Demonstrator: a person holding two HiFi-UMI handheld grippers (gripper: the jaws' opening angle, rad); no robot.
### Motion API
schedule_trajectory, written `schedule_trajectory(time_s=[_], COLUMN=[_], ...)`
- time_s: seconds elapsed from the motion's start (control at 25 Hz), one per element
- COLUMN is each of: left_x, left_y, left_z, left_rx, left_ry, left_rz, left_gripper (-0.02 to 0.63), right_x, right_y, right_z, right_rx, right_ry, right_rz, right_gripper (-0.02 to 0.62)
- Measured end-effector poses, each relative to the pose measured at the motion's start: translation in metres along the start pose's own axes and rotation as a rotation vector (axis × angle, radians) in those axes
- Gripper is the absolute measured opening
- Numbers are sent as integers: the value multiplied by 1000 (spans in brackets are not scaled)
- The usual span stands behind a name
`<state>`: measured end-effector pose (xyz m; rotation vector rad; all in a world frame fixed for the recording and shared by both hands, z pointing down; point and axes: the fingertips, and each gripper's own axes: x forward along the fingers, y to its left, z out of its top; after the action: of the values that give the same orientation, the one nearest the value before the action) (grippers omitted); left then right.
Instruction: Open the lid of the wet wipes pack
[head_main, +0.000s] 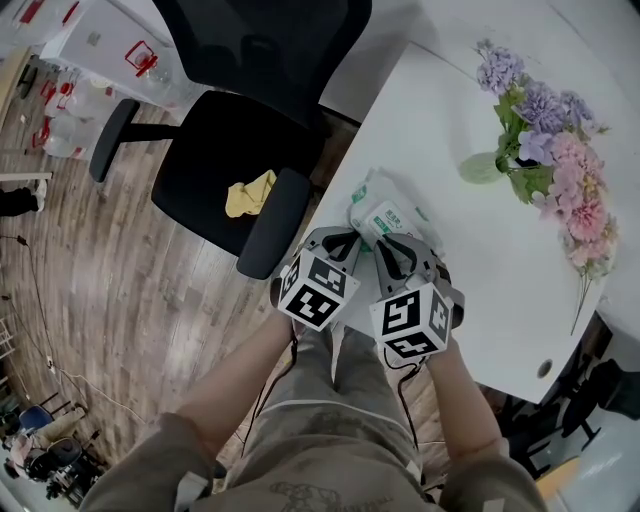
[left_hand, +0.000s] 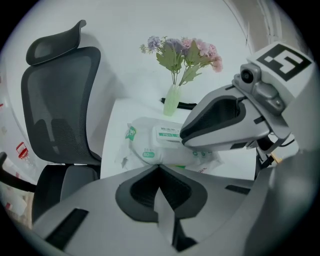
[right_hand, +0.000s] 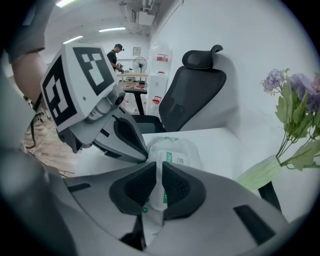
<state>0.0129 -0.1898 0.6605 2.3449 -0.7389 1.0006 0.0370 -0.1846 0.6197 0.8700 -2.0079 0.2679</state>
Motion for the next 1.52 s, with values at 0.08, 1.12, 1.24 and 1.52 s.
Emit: schedule_trajectory(time_s=[0.08, 1.12, 1.24, 1.52], left_x=[1, 0, 0, -8], left_y=[0, 1, 0, 0], left_z=[0, -2, -3, 2], left_rx=[-2, -10, -8, -26], left_ry=[0, -13, -16, -55], left_rz=[4, 0, 5, 11], left_gripper=[15, 15, 15, 15], right_x=[-6, 18, 26, 16], right_y=[-4, -121, -115, -118], right_z=[5, -28, -36, -32], right_rx=[-3, 237, 260, 334], right_ry=[-13, -72, -67, -103], right_rz=[-6, -92, -75, -72], right_gripper=[50, 40, 38, 39])
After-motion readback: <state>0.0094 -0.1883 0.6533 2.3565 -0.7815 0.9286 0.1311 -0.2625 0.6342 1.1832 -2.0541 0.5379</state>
